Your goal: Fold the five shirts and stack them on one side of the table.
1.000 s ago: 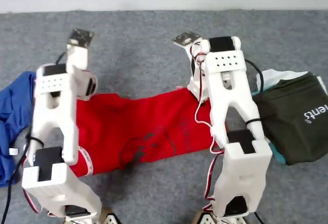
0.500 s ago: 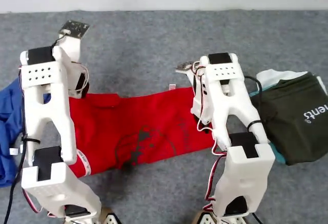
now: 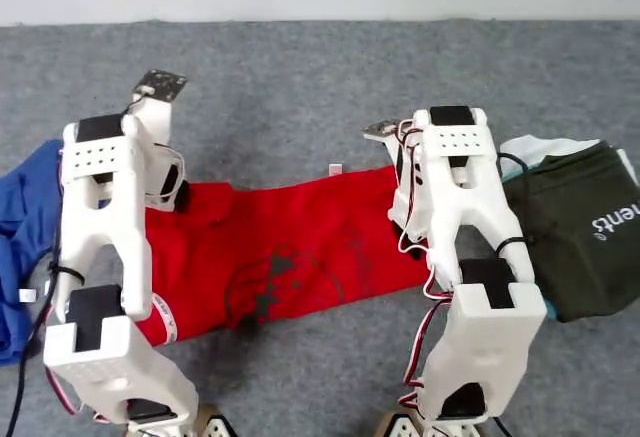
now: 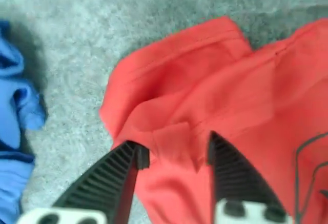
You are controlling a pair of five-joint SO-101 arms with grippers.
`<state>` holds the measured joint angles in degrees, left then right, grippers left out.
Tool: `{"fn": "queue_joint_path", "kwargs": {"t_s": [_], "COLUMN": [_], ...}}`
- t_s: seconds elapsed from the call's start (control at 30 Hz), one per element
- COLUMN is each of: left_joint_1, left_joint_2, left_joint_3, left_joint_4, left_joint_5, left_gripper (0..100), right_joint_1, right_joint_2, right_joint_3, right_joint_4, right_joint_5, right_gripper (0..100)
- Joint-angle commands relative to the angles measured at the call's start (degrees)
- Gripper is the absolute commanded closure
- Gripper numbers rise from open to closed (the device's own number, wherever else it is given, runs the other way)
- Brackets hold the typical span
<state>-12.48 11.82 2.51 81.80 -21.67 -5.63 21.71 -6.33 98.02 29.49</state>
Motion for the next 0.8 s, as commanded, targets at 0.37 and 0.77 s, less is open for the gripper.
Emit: {"fn": "queue_joint_path", "kwargs": {"t_s": [0.37,0.77], "left_joint_1": [2.29,-1.85], "left_joint_2": [-0.88,-0.62], "left_joint_3": [-6.99,-12.18], "left_joint_4": [1.58,4.40], "left_joint_5": [0.00,1.58], "left_gripper": [75,75], "right_joint_1": [1.45,2.33], "right_joint_2": [-3.03,-3.56], "right_joint_3": [14.07,23.91], "right_joint_4": [-16.31,-24.04], "right_joint_5": [-2.99,-3.25], "right_gripper": [84.4,99.1]}}
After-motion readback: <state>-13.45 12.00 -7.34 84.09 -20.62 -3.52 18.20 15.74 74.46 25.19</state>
